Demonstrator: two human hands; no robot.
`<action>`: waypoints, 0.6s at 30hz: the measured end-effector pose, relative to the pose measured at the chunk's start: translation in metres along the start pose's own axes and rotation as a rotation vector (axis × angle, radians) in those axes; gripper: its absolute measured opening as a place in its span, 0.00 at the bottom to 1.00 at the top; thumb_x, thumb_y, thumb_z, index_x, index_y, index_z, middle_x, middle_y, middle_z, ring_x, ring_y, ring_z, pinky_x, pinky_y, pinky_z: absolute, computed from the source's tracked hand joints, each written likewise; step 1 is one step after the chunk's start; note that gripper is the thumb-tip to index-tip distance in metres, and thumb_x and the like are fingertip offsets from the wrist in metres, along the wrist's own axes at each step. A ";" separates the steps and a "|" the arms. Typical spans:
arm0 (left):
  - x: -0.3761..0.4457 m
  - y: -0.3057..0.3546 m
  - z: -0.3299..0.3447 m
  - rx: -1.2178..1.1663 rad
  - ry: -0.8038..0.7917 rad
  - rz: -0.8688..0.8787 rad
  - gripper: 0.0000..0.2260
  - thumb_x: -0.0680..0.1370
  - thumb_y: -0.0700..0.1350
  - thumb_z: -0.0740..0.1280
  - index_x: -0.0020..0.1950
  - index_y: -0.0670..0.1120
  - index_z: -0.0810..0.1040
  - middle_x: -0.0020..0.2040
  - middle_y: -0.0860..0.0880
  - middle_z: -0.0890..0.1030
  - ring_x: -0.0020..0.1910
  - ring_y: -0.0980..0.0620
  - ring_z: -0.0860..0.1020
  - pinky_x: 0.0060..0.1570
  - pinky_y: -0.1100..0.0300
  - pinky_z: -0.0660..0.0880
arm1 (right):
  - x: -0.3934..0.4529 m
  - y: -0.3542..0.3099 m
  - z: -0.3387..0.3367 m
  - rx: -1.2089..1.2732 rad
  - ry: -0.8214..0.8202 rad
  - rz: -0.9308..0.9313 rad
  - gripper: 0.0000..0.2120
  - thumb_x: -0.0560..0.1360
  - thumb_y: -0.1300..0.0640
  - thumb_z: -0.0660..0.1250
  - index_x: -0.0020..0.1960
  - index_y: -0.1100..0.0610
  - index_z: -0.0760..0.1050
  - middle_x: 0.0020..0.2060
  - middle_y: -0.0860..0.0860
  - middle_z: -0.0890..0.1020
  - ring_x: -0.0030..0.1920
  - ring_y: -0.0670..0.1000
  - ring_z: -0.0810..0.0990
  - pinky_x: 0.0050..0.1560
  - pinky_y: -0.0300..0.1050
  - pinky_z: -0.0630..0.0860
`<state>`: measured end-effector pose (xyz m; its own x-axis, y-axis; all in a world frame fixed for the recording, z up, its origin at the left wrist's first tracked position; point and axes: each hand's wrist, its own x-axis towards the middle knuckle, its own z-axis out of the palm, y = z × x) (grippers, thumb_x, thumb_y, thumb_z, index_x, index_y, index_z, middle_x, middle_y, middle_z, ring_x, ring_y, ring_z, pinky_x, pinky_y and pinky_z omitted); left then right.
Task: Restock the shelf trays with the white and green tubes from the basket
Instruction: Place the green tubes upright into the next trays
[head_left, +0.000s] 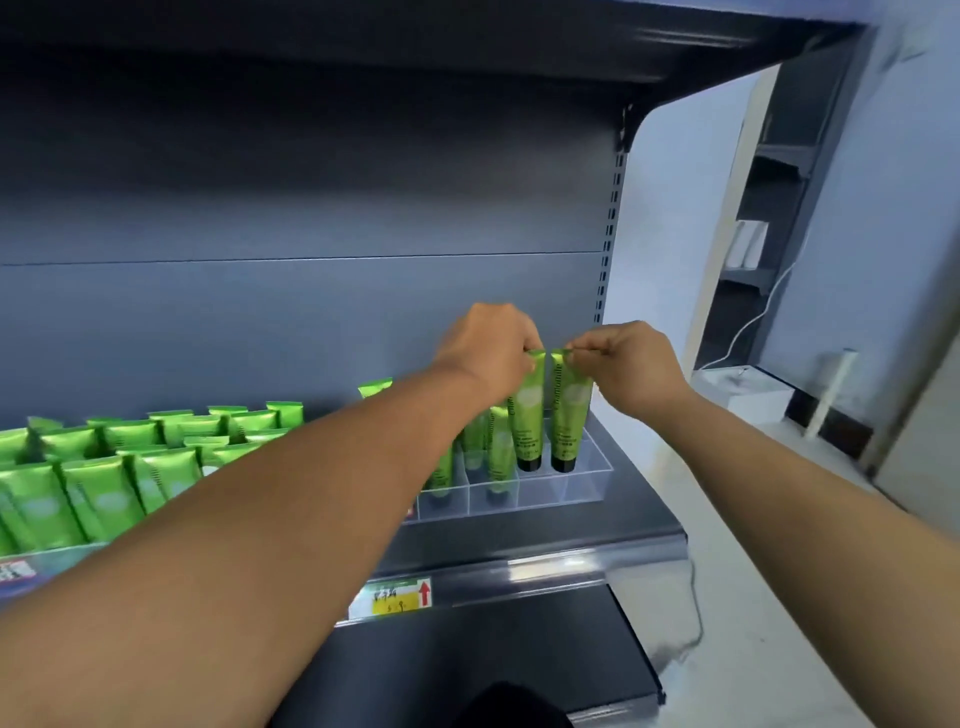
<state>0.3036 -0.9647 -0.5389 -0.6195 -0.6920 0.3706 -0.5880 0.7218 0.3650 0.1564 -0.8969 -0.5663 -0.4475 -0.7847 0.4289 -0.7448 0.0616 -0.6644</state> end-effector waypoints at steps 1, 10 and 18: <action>0.007 0.003 0.006 0.007 -0.009 0.004 0.08 0.76 0.41 0.68 0.51 0.49 0.84 0.51 0.46 0.84 0.52 0.45 0.81 0.55 0.52 0.78 | 0.007 0.008 -0.002 -0.008 0.000 -0.001 0.06 0.75 0.60 0.68 0.45 0.57 0.84 0.34 0.47 0.80 0.27 0.38 0.74 0.27 0.25 0.66; 0.055 0.006 0.058 0.159 -0.105 0.038 0.09 0.77 0.42 0.67 0.55 0.48 0.83 0.55 0.45 0.83 0.55 0.43 0.79 0.56 0.53 0.76 | 0.044 0.063 0.001 -0.166 -0.046 -0.033 0.07 0.75 0.62 0.67 0.45 0.62 0.83 0.40 0.53 0.82 0.36 0.50 0.75 0.36 0.38 0.71; 0.073 -0.009 0.098 0.230 -0.193 0.031 0.07 0.76 0.40 0.67 0.51 0.46 0.82 0.50 0.45 0.82 0.51 0.42 0.80 0.48 0.54 0.76 | 0.056 0.099 0.023 -0.234 -0.152 -0.036 0.07 0.74 0.62 0.67 0.46 0.58 0.84 0.41 0.53 0.85 0.40 0.52 0.79 0.40 0.38 0.72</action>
<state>0.2130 -1.0206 -0.5989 -0.7133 -0.6712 0.2018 -0.6560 0.7407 0.1450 0.0685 -0.9490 -0.6222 -0.3524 -0.8713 0.3415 -0.8610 0.1588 -0.4832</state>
